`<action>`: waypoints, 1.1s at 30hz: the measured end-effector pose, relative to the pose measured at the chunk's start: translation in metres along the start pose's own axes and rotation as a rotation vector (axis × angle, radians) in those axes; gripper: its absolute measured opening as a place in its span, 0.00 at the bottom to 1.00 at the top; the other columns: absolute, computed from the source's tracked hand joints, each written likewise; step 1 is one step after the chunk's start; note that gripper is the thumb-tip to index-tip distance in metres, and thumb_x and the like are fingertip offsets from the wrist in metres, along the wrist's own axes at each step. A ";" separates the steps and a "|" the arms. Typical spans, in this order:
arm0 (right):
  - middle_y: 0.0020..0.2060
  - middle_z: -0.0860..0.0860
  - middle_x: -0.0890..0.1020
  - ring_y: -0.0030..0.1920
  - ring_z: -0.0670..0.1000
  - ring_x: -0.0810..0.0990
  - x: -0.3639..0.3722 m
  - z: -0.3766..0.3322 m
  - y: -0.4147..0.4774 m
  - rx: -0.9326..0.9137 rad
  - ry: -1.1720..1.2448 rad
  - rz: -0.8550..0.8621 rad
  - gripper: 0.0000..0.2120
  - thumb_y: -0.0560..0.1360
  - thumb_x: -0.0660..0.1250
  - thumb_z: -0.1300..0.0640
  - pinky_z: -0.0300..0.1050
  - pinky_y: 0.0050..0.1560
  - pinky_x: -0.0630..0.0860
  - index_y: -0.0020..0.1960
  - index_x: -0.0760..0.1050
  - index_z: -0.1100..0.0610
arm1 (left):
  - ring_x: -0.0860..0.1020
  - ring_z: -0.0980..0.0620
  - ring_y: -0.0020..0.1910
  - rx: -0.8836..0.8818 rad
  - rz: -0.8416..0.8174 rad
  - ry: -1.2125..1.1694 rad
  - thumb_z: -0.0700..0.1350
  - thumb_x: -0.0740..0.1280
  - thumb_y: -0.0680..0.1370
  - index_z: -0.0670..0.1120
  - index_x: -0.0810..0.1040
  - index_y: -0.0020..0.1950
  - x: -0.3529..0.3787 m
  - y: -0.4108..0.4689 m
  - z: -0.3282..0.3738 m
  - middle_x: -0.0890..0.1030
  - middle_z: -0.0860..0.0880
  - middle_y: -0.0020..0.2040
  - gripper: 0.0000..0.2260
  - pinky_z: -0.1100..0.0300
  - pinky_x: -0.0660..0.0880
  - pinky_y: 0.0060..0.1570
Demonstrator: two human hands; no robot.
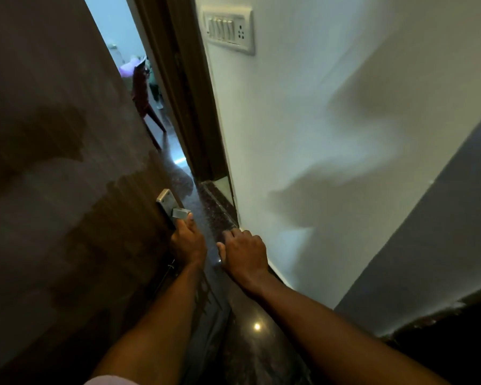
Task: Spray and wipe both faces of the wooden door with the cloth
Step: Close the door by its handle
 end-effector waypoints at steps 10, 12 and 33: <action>0.61 0.57 0.79 0.61 0.58 0.77 -0.021 0.037 -0.056 0.060 -0.037 -0.048 0.17 0.78 0.64 0.53 0.55 0.58 0.77 0.65 0.75 0.58 | 0.79 0.37 0.48 0.073 -0.139 -0.074 0.57 0.51 0.80 0.41 0.74 0.56 0.022 -0.067 0.036 0.79 0.34 0.50 0.22 0.49 0.75 0.45; 0.60 0.57 0.79 0.59 0.59 0.77 -0.029 0.036 -0.072 0.078 -0.027 -0.055 0.16 0.79 0.62 0.54 0.55 0.56 0.77 0.65 0.74 0.58 | 0.79 0.35 0.49 0.116 -0.155 -0.035 0.60 0.50 0.79 0.42 0.74 0.58 0.021 -0.077 0.039 0.79 0.34 0.50 0.25 0.47 0.75 0.46; 0.56 0.53 0.82 0.53 0.56 0.81 -0.119 0.093 -0.305 0.450 -0.100 -0.077 0.20 0.82 0.56 0.41 0.46 0.42 0.72 0.62 0.78 0.52 | 0.78 0.37 0.52 0.388 -0.270 -0.044 0.58 0.54 0.80 0.44 0.72 0.63 -0.011 -0.287 0.086 0.80 0.38 0.53 0.21 0.51 0.74 0.45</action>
Point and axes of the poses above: each hand's wrist, its own y-axis towards the middle knuckle, its own x-axis out of the palm, z = x × y, the point moved 5 cm from there along y, towards the middle knuckle
